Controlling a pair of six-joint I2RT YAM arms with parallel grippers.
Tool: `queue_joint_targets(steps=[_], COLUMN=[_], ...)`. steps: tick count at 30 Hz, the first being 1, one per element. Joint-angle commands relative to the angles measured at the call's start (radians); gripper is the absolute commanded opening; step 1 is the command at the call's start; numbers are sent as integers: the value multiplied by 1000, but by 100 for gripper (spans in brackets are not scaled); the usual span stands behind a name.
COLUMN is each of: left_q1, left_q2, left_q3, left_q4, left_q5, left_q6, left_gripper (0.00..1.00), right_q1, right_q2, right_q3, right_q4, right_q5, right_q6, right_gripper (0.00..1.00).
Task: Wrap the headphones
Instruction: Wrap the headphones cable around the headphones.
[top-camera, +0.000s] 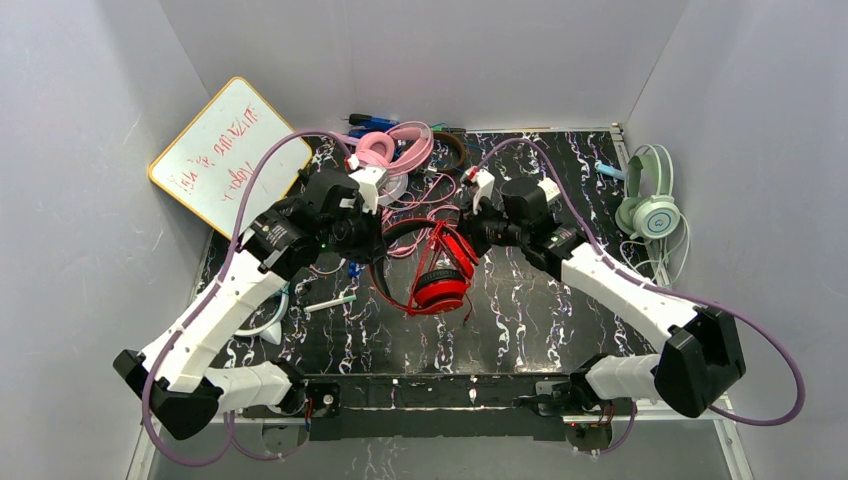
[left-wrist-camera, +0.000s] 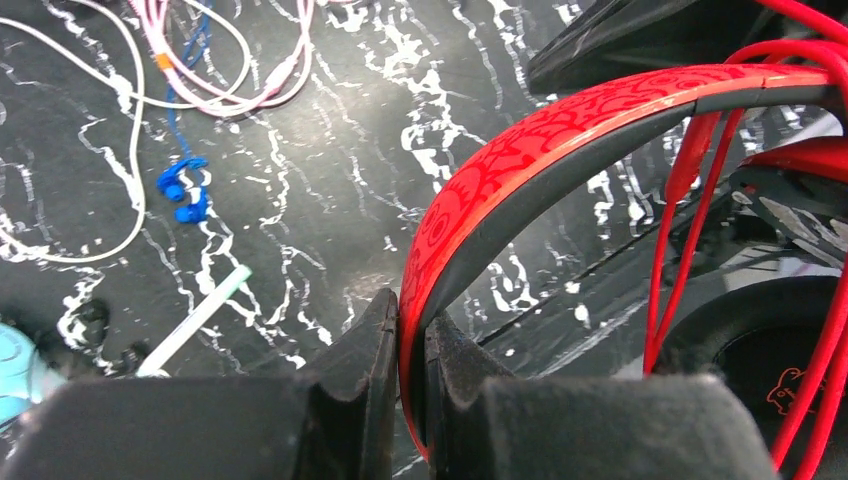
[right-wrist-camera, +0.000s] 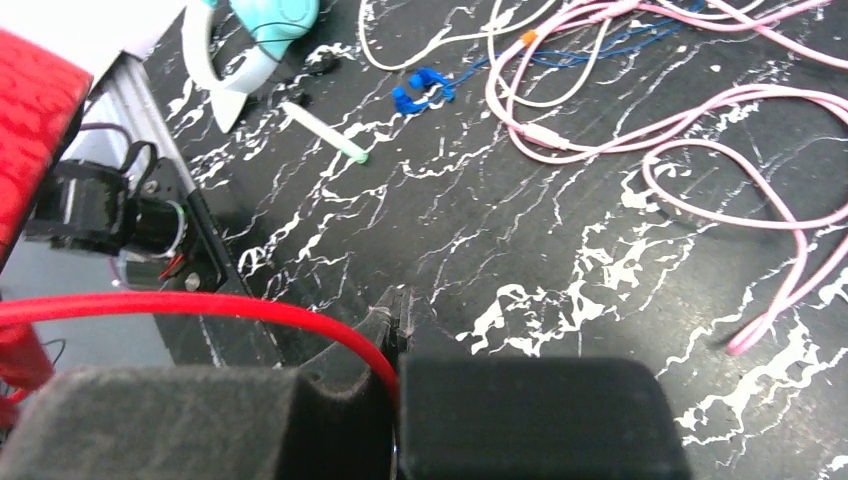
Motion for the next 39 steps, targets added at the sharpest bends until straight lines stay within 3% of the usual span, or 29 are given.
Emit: queue_joint_targets(steps=[1, 6, 14, 23, 39], left_q1=[-4, -3, -4, -4, -3], left_q2=[-72, -95, -65, -56, -86], left_q3=[72, 84, 140, 203, 143], left_q4=[99, 170, 171, 140, 145], left_q5=[130, 153, 184, 110, -155], left_q6=[-112, -228, -330, -359, -589], left_gripper=[0, 0, 0, 0, 0], right_q1=[-6, -6, -6, -5, 55], right_q2=[-80, -119, -104, -53, -24], right_q3=[-74, -152, -195, -229, -365], right_q4=[199, 328, 391, 417, 537], right_q5=[-129, -192, -240, -303, -333], right_q6=[55, 106, 131, 169, 294], right_gripper=[7, 8, 10, 11, 12])
